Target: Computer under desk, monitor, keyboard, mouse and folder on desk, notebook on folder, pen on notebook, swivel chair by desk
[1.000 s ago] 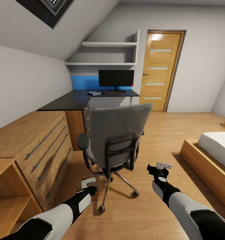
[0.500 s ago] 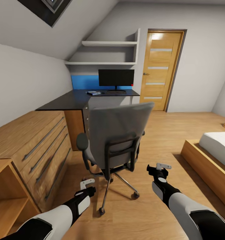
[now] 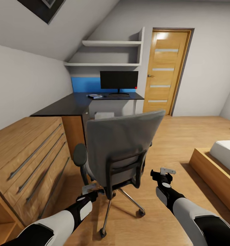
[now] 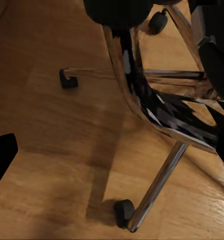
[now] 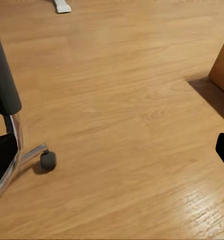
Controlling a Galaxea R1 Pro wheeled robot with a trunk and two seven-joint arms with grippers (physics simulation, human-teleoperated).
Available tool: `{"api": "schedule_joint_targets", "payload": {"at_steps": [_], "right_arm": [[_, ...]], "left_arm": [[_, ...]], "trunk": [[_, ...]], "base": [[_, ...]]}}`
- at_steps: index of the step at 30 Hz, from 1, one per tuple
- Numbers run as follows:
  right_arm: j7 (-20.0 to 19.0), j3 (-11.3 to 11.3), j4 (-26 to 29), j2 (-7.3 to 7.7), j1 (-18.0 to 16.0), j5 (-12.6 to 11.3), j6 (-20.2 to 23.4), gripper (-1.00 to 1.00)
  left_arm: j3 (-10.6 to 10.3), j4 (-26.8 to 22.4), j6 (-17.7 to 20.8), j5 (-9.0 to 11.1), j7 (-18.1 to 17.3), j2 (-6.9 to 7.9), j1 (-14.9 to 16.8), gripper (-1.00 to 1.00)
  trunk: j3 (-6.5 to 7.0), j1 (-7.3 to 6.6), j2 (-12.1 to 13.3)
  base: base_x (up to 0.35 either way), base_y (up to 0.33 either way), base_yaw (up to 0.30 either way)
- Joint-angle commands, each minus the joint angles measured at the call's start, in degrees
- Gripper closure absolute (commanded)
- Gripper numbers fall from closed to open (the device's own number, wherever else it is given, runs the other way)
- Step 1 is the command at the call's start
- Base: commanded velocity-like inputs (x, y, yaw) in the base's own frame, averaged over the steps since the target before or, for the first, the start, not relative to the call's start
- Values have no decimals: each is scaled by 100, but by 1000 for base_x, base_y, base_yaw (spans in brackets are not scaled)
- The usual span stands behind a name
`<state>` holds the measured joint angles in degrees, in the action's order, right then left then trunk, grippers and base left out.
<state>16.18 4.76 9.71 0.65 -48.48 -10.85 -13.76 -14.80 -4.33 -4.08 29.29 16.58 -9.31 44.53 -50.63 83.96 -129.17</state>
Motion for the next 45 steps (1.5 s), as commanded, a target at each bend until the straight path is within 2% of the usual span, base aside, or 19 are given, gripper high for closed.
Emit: {"api": "schedule_joint_targets", "payload": {"at_steps": [1, 17, 25, 45], "right_arm": [[17, 50, -4, 0, -4, -58, -21, -100], [12, 59, -16, -19, -4, -54, -30, -100], [-12, 69, -132, -29, -1, 82, -139, -100], [-11, 69, -136, -30, 5, 98, -162, -100]], "left_arm": [[-49, 3, -21, 54, 21, -1, 4, -100], [-58, 3, -31, 51, 21, -10, 4, -100], [-62, 3, -11, 39, 7, -10, 4, -100], [-67, 3, 21, 38, -14, -10, 5, -100]], "trunk": [[-6, 2, -2], [-6, 2, -2], [-6, 2, -2], [-6, 2, -2]], "base": [[299, 0, 0], [315, 0, 0], [323, 0, 0], [324, 0, 0]]}}
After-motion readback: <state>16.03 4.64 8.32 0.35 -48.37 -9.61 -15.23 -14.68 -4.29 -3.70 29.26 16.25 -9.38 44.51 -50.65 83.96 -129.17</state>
